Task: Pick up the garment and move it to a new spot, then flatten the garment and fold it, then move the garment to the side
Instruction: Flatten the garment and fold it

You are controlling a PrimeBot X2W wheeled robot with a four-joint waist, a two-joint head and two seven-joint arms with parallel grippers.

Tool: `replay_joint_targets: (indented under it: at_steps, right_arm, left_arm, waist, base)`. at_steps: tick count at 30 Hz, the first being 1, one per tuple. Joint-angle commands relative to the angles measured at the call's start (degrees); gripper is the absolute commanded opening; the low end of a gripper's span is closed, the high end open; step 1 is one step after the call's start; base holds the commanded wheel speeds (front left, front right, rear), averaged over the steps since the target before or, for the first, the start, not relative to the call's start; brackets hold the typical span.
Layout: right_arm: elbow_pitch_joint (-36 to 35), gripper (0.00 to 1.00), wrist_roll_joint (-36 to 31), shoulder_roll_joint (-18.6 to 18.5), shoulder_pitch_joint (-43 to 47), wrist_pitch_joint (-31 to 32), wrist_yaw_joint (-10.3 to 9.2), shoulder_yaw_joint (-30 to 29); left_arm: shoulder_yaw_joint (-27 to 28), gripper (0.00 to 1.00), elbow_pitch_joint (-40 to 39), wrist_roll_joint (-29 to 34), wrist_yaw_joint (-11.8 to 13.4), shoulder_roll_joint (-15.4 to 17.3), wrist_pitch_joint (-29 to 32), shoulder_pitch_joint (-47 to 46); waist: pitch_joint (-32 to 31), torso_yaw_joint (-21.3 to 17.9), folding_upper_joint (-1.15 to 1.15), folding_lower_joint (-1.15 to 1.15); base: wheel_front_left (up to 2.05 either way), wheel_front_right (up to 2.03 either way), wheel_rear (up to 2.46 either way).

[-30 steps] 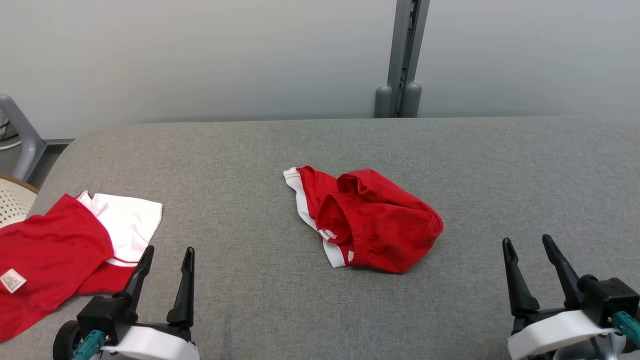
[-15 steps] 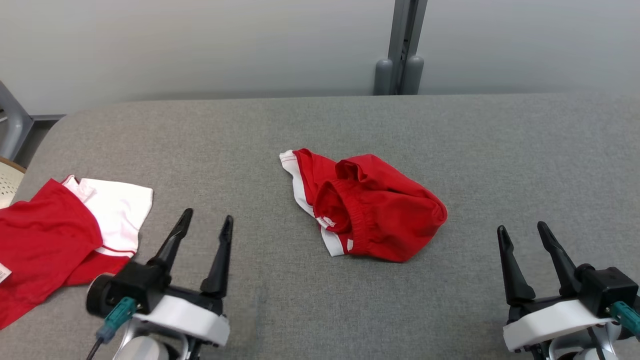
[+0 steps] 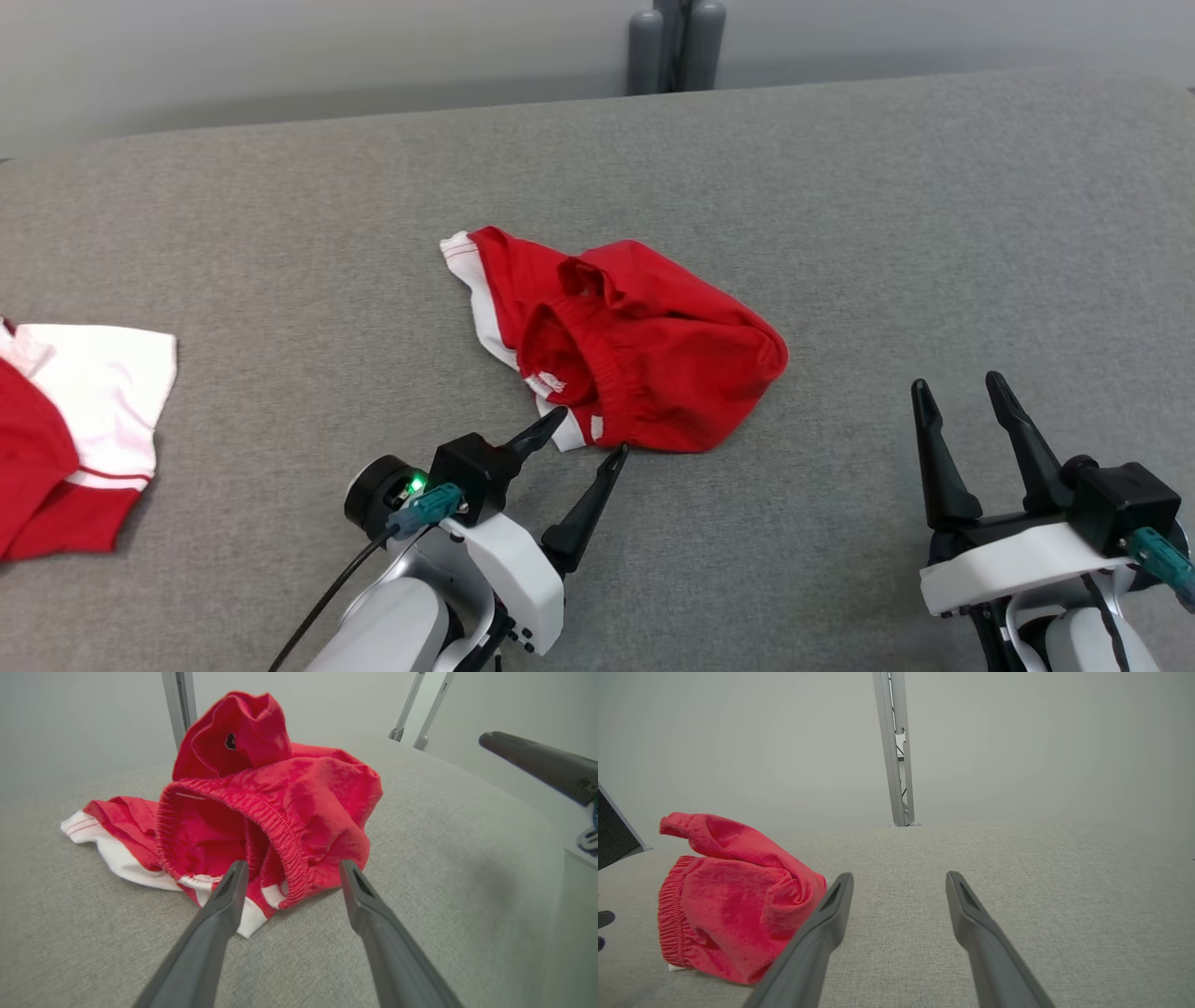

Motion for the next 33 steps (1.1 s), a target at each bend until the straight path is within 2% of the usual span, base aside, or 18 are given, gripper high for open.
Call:
replay_joint_targets:
  at_steps: [1,8,9,11,17,26,29,33]
  right_arm:
    - [0.4,1.0,0.6,-0.3,-0.7,-0.7,0.01,0.0]
    - [2.8,1.0,2.2,-0.3,-1.9,-2.2,0.01,0.4]
    - [3.1,1.0,2.5,-0.3,-1.9,-2.5,0.01,0.4]
    - [3.7,1.0,2.7,-0.3,-2.2,-2.7,0.01,0.3]
    - [4.8,1.0,3.5,-0.3,-2.4,-3.2,0.01,0.0]
    - [5.4,1.0,4.7,-0.3,-2.6,-3.5,0.01,0.0]
    - [5.6,1.0,5.0,-0.3,-2.3,-3.5,0.01,-0.3]
    - [5.4,1.0,5.2,-0.3,-1.8,-3.5,0.01,-1.0]
  left_arm:
    - [-0.4,1.0,0.8,-0.5,-0.3,0.3,0.4,-1.7]
    - [-2.4,1.0,5.4,-1.6,-0.9,1.3,3.6,-5.8]
    - [-2.8,0.93,5.8,-1.7,-1.0,1.3,3.8,-6.2]
    - [-3.5,0.0,5.9,-1.9,-1.1,1.6,3.5,-7.3]
    - [-5.5,0.0,2.4,-2.3,-1.1,2.2,1.1,-8.5]
    - [-7.5,0.0,-12.7,-3.6,-1.1,3.6,0.5,-8.5]
    - [-6.4,0.0,-17.9,-4.8,0.2,4.1,0.8,-6.8]
    - [-3.7,0.0,-24.4,-5.7,3.2,5.6,0.8,-4.3]
  waist:
    - [1.6,-2.1,0.0,0.0]
    - [3.3,-5.5,0.0,0.0]
    - [3.4,-5.7,0.0,0.0]
    - [3.5,-6.1,0.0,0.0]
    - [3.0,-5.9,0.0,0.0]
    - [1.6,-3.4,0.0,0.0]
    - [1.3,-2.4,0.0,0.0]
    - [1.1,-0.8,0.0,0.0]
  base:
    - [0.0,0.0,0.0]
    - [0.0,0.0,0.0]
    - [0.0,0.0,0.0]
    - [0.0,0.0,0.0]
    - [0.0,0.0,0.0]
    - [0.0,0.0,0.0]
    - [0.0,0.0,0.0]
    - [0.0,0.0,0.0]
